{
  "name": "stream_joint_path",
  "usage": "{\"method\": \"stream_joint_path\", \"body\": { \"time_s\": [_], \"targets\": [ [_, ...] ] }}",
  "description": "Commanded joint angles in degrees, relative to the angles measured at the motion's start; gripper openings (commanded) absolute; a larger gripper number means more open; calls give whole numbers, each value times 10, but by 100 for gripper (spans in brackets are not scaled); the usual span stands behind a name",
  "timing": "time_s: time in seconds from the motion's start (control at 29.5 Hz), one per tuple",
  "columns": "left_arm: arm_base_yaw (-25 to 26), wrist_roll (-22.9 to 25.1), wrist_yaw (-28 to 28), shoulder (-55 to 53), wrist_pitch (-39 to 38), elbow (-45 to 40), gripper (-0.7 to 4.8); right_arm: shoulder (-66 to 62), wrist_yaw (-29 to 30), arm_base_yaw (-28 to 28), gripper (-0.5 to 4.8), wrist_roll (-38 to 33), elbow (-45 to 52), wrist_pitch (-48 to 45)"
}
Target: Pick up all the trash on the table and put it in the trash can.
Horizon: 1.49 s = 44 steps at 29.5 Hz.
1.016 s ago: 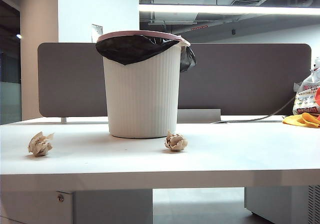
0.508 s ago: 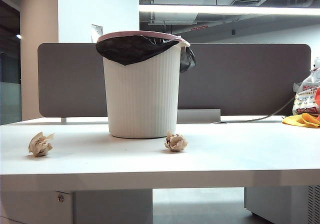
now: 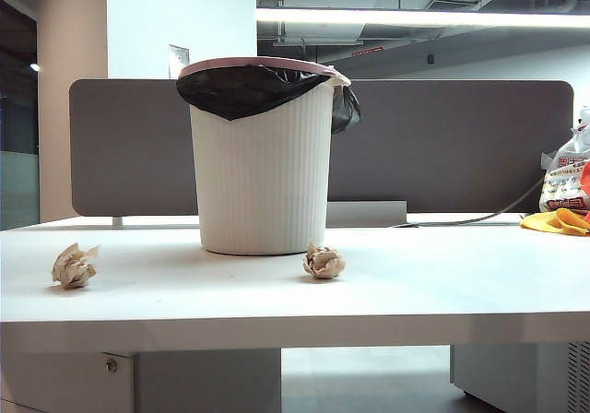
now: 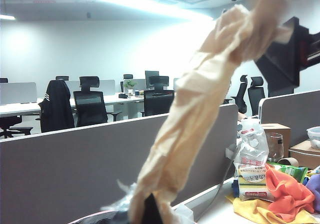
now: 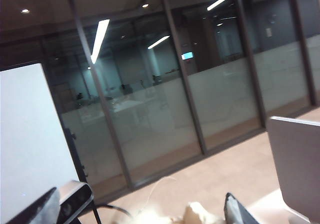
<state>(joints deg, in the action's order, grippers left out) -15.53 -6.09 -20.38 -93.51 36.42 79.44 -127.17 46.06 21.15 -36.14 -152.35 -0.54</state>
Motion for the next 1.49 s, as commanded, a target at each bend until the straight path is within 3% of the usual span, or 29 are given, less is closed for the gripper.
{"method": "stream_joint_path", "body": {
  "time_s": [0.03, 0.24, 0.34, 0.54, 0.68, 0.85, 0.98, 1.08, 1.12, 1.19, 1.22, 1.39, 1.49],
  "targets": [
    [0, -5, -17, 1, 31, 4, -5, 3, 5, -2, 422, 45, -2, 76],
    [0, -11, -40, 1, 47, 4, -5, 3, 25, -3, 422, 71, -2, 116],
    [0, -11, -43, 3, 42, 4, -5, 3, -14, -35, 422, 73, -2, 125],
    [1, -10, -40, 4, 42, 4, -5, 5, -15, -105, 422, 62, -3, 125],
    [0, -10, 23, 2, 37, 4, -5, 8, 2, -142, 422, 8, -3, 125],
    [0, 1, 34, -45, 16, 16, -5, 7, 49, -118, 422, 4, -3, 123],
    [-1, 68, 38, -90, -101, 79, 7, 7, 80, -78, 422, 19, -3, 123],
    [0, 83, 61, -90, -141, 97, 184, 7, 80, -61, 422, 21, -3, 122],
    [0, 86, 63, -90, -138, 97, 212, 7, 80, -61, 422, 21, -3, 122],
    [0, 104, 63, -90, -137, 97, 419, 7, 80, -61, 422, 21, -3, 121],
    [-1, 104, 78, -90, -147, 97, 479, 8, 80, -61, 422, 21, -3, 121],
    [-3, 114, 86, -79, -203, 98, 479, 7, 78, -61, 422, 23, -2, 125],
    [-4, 210, 91, -43, -320, 101, 479, 7, 59, -61, 418, 53, -2, 148]
  ]
}}
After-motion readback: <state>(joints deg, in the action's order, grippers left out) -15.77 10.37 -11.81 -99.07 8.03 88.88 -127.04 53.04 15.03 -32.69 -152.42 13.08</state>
